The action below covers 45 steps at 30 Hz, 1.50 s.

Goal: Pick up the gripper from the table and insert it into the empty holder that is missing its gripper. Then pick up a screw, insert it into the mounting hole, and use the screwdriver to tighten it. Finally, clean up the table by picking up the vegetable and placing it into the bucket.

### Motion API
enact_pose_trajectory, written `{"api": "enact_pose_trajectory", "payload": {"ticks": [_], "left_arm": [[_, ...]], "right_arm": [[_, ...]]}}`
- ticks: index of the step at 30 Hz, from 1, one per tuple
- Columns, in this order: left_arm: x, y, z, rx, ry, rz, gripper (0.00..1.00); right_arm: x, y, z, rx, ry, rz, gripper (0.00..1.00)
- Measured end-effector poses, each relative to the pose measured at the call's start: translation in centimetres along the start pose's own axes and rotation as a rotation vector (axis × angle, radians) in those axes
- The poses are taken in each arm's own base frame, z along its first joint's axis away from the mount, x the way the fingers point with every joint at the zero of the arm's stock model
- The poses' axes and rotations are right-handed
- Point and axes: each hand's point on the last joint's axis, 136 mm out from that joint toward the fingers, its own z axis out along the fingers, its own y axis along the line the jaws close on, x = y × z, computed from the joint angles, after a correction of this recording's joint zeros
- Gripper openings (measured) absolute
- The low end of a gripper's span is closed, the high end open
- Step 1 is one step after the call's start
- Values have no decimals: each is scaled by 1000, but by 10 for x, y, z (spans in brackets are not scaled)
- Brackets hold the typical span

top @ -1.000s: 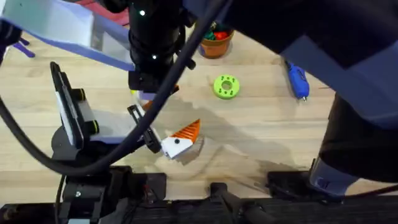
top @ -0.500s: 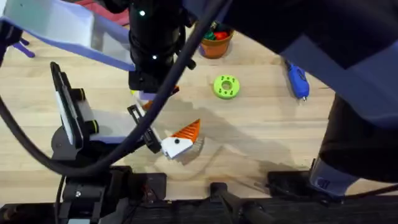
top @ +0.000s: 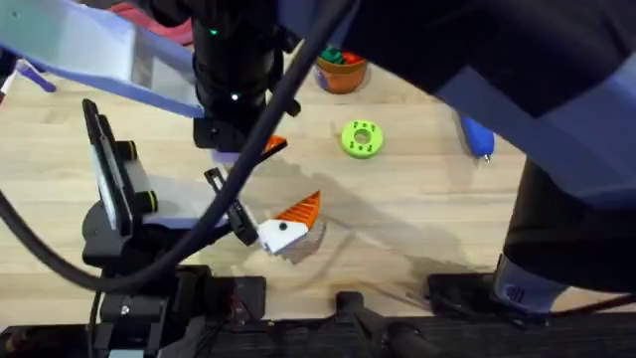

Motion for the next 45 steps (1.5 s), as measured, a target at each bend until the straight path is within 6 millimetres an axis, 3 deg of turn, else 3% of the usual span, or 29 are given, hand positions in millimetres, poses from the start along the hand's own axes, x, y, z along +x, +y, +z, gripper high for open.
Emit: {"api": "enact_pose_trajectory", "payload": {"ticks": [22, 45], "left_arm": [[0, 0, 0, 1, 0, -10, 986], [0, 0, 0, 1, 0, -10, 985]], "right_arm": [[9, -1, -1, 14, 47, 20, 6], [6, 4, 1, -16, 29, 25, 6]]}}
